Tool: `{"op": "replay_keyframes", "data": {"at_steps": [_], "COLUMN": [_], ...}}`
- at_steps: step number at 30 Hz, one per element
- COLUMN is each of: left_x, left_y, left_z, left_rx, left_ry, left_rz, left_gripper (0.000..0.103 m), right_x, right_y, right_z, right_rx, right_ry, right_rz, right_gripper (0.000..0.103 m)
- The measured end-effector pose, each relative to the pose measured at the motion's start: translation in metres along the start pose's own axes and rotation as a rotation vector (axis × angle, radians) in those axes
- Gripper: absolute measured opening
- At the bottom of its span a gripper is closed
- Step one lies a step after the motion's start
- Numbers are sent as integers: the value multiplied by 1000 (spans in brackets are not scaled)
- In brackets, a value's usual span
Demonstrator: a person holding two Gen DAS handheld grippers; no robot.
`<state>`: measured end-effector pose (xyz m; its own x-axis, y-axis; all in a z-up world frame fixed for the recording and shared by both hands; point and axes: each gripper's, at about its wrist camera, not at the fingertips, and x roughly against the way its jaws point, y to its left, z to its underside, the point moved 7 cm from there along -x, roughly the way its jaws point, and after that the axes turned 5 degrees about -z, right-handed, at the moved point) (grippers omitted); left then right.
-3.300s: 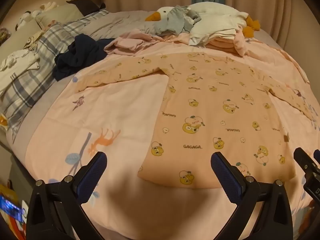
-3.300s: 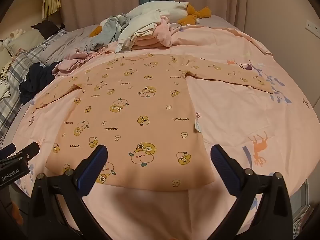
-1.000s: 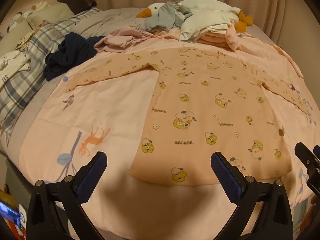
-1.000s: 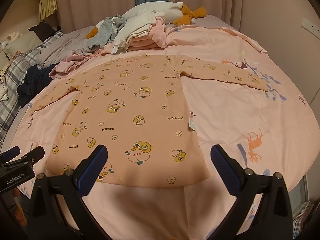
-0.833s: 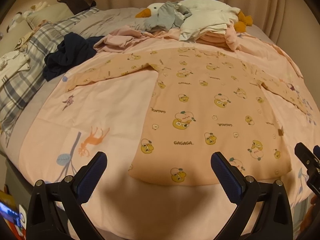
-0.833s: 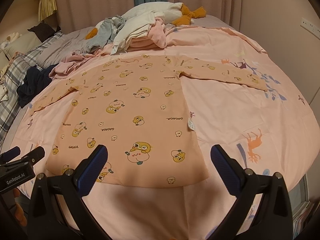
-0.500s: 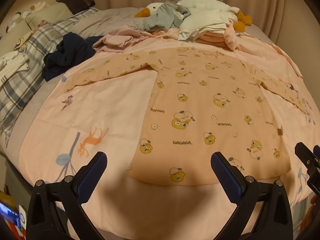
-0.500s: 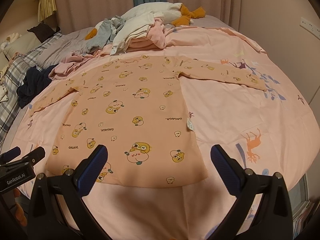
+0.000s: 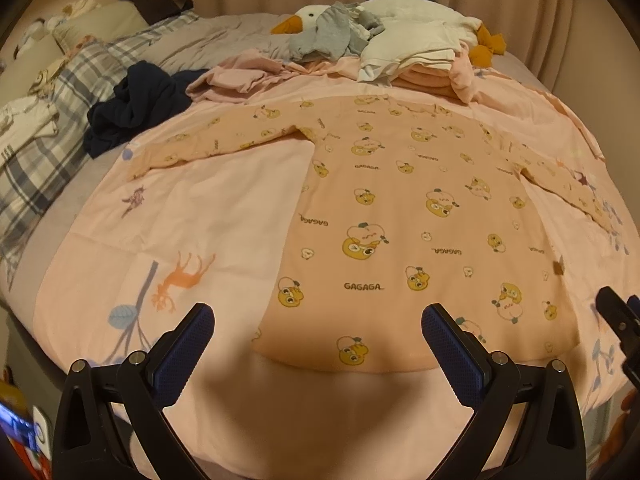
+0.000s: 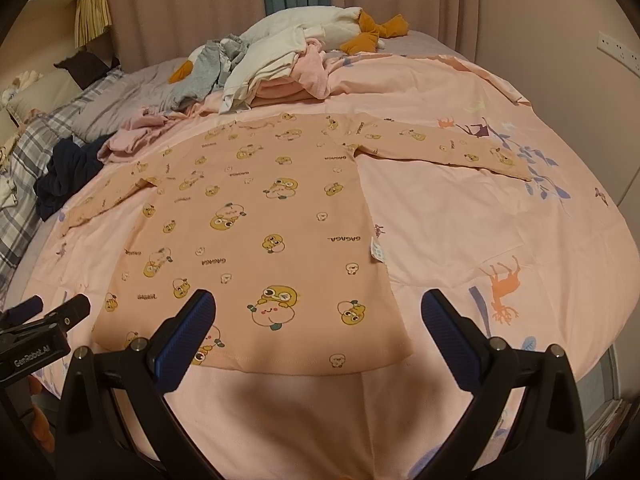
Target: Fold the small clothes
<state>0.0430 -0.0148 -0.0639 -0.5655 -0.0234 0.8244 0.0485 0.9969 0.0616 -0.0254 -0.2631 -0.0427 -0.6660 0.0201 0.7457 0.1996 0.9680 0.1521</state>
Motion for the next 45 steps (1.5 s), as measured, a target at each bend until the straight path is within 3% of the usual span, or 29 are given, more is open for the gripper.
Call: {"op": "replay_keyframes", "data": {"at_steps": [5, 8, 10, 12, 14, 17, 23, 27, 36, 41, 45], "left_x": [2, 6, 10, 13, 12, 2, -31, -46, -71, -86, -93], "left_y": [0, -2, -6, -11, -14, -22, -32, -28, -38, -44, -47], "left_z": [-4, -10, -15, -21, -26, -33, -43, -46, -76, -89, -96], "left_rx": [56, 83, 111, 169, 218, 186, 161, 174, 166, 186, 192], "left_ry": [-14, -47, -81, -107, -127, -118, -46, -21, -21, -3, 0], "left_rz": [69, 158, 262, 429, 539, 481, 447, 447, 384, 366, 344], "left_gripper": [103, 103, 103, 103, 103, 103, 103, 103, 103, 103, 103], "right_x": [10, 19, 30, 37, 31, 5, -18, -46, -109, -149, -160], "right_y": [-15, -31, -48, -63, -78, -103, -180, -223, -301, -337, -363], "right_z": [-10, -21, -32, -38, -40, -33, -36, -47, -98, -112, -119], "right_rx": [-74, -168, -240, -279, -319, -404, -643, -766, -868, -974, -1037], "right_ry": [-68, -136, -233, -317, -342, -258, -292, -254, -234, -217, -289], "right_rz": [-98, -217, -308, -353, -392, -401, -336, -367, -279, -235, -226], "right_gripper": [103, 103, 103, 103, 103, 103, 103, 103, 99, 89, 79]}}
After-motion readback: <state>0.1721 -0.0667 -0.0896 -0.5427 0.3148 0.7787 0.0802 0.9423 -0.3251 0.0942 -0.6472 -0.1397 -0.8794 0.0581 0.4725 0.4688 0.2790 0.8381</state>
